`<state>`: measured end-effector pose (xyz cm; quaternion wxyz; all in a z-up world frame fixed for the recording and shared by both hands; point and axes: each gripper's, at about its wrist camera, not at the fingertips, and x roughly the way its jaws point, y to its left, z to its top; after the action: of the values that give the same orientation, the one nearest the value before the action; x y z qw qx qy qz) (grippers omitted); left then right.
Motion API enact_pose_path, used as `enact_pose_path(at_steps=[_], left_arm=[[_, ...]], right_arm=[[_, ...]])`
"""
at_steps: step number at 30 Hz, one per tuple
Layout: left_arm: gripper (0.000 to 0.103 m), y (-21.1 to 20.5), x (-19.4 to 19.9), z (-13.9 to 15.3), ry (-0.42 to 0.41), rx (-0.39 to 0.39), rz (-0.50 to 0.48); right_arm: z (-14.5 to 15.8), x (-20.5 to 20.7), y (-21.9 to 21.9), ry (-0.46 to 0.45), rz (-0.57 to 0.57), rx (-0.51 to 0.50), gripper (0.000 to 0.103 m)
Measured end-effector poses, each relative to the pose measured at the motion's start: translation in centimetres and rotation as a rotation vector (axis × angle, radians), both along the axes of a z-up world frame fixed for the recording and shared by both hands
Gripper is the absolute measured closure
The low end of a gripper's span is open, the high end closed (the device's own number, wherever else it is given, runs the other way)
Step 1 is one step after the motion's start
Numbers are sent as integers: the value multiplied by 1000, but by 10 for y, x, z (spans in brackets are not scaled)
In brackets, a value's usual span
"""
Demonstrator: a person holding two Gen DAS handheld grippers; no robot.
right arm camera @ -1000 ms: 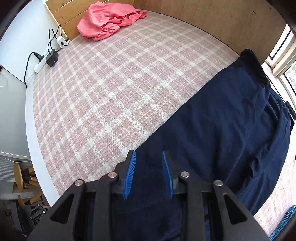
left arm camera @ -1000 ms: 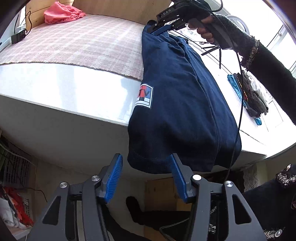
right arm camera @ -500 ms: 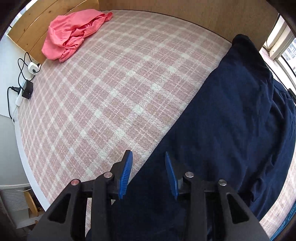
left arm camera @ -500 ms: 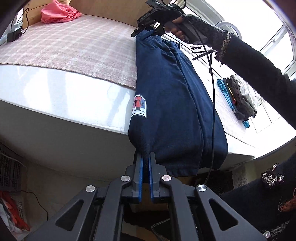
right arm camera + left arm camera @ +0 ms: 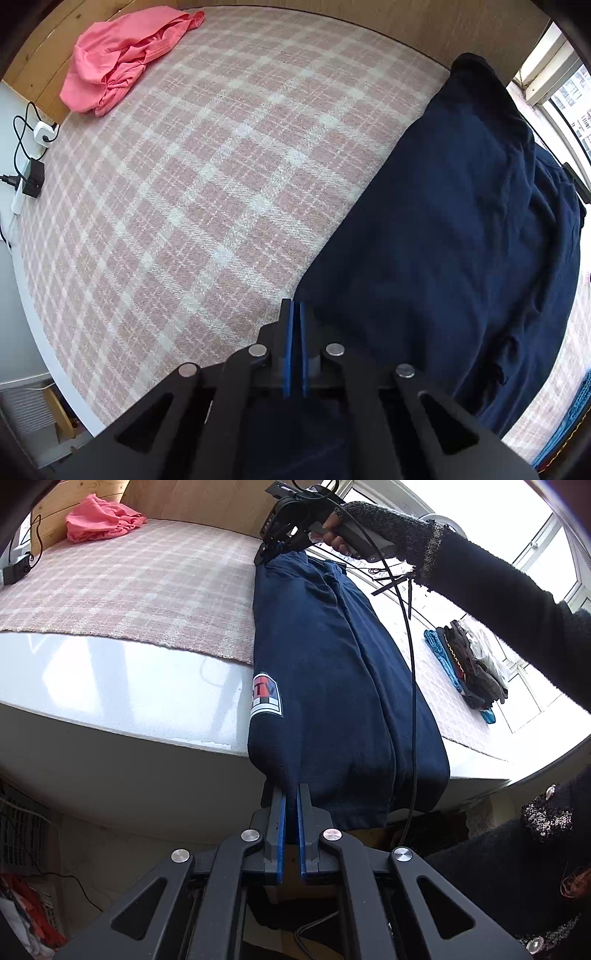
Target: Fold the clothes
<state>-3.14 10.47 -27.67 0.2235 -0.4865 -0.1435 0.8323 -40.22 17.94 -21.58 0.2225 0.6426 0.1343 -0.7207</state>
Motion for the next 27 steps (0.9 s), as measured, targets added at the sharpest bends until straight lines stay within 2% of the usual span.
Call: enact_pose_path(at_steps=[3, 5, 8, 11, 13, 15, 17, 18, 20, 21, 23, 27], left_arm=[[99, 1, 9, 4, 22, -2, -9], [99, -2, 5, -10, -23, -2, 18], [98, -11, -3, -26, -61, 12, 73], [92, -14, -8, -30, -85, -9, 81], [85, -17, -7, -32, -130, -13, 71], [85, -23, -1, -26, -137, -13, 65], [77, -31, 1, -19, -134, -11, 59], [76, -34, -1, -16, -132, -13, 57], [76, -40, -7, -11, -127, -9, 42], [76, -40, -13, -10, -129, -2, 28], [77, -39, -26, -8, -138, -1, -3], [76, -15, -37, 17, -93, -27, -140]], right_arm=[[19, -6, 16, 5, -66, -129, 103], [21, -12, 26, 17, -114, -189, 103], [-5, -9, 25, -40, -112, -196, 103], [3, 2, 18, -69, -50, -284, 102], [29, 13, 31, -40, -33, -342, 100], [61, 28, 46, 4, -4, -401, 94], [92, 56, 69, 18, 33, -484, 78], [106, 77, 81, 42, 51, -518, 74], [113, 124, 93, 109, 61, -566, 53], [116, 151, 109, 136, 50, -586, 50], [105, 208, 157, 131, -24, -590, 49], [45, 310, 213, 93, -283, -471, 49]])
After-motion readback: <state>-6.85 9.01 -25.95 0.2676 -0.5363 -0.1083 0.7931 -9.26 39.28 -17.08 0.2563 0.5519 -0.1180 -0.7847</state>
